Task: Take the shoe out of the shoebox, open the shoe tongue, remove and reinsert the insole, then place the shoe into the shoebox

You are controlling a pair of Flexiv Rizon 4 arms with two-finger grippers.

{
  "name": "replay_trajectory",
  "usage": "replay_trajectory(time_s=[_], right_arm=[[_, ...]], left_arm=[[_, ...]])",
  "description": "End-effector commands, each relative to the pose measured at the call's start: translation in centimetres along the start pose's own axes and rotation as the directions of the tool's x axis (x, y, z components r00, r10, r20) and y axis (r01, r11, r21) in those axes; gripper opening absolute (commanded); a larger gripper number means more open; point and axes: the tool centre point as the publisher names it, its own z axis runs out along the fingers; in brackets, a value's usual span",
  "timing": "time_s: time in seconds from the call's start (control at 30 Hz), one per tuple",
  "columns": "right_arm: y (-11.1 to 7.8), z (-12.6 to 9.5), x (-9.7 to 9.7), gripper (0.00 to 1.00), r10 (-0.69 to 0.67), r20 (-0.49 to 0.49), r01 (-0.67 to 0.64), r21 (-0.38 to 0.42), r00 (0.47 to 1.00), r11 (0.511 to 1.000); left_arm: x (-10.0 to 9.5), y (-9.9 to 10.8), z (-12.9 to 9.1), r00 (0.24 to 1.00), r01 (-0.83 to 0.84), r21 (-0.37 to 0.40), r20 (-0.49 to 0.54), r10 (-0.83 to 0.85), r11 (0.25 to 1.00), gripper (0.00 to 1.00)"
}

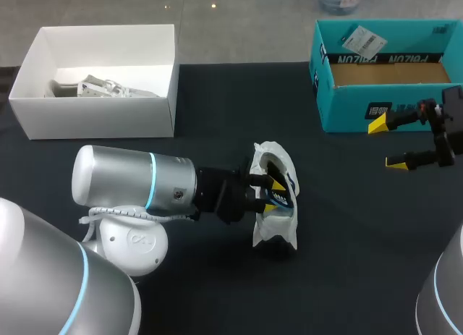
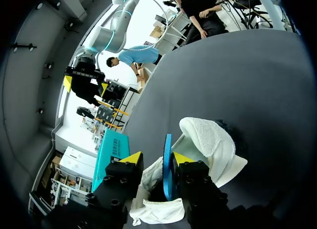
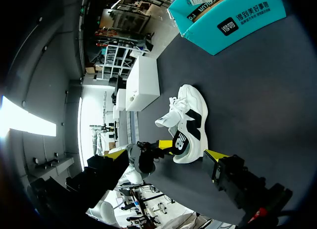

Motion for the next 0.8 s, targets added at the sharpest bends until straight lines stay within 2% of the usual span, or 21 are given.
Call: replay_trajectory(time_s=[0.03,0.1,0.13,0.23,0.47,0.8], right_arm=[[-0.1,0.0,0.0,1.0,0.001,0.003,-0.001,-0.002,1.0,1.0],[-0.1,0.0,0.0,1.0,0.001,0.003,-0.001,-0.002,1.0,1.0],[-0.1,0.0,0.0,1.0,0.001,0.003,-0.001,-0.002,1.0,1.0],[-0.1,0.0,0.0,1.0,0.001,0.003,-0.001,-0.002,1.0,1.0],[-0.1,0.0,0.0,1.0,0.001,0.003,-0.001,-0.002,1.0,1.0],[-0.1,0.0,0.0,1.0,0.001,0.003,-0.001,-0.002,1.0,1.0]], left_arm=[[0.3,-0.7,-2.0,1.0,-0.003,0.015,0.011,0.003,1.0,0.27],[0.5,-0.9,-2.2,1.0,-0.01,0.017,0.009,0.01,1.0,0.23],[0.7,-0.9,-2.2,1.0,-0.018,0.016,0.004,0.018,1.0,0.15],[1.1,-0.9,-2.1,1.0,-0.023,0.015,-0.013,0.023,1.0,0.0],[1.9,-0.3,-0.6,0.999,-0.012,0.011,-0.048,0.012,1.0,0.0],[1.8,1.1,1.1,0.998,0.033,-0.011,-0.048,-0.033,0.999,0.0]])
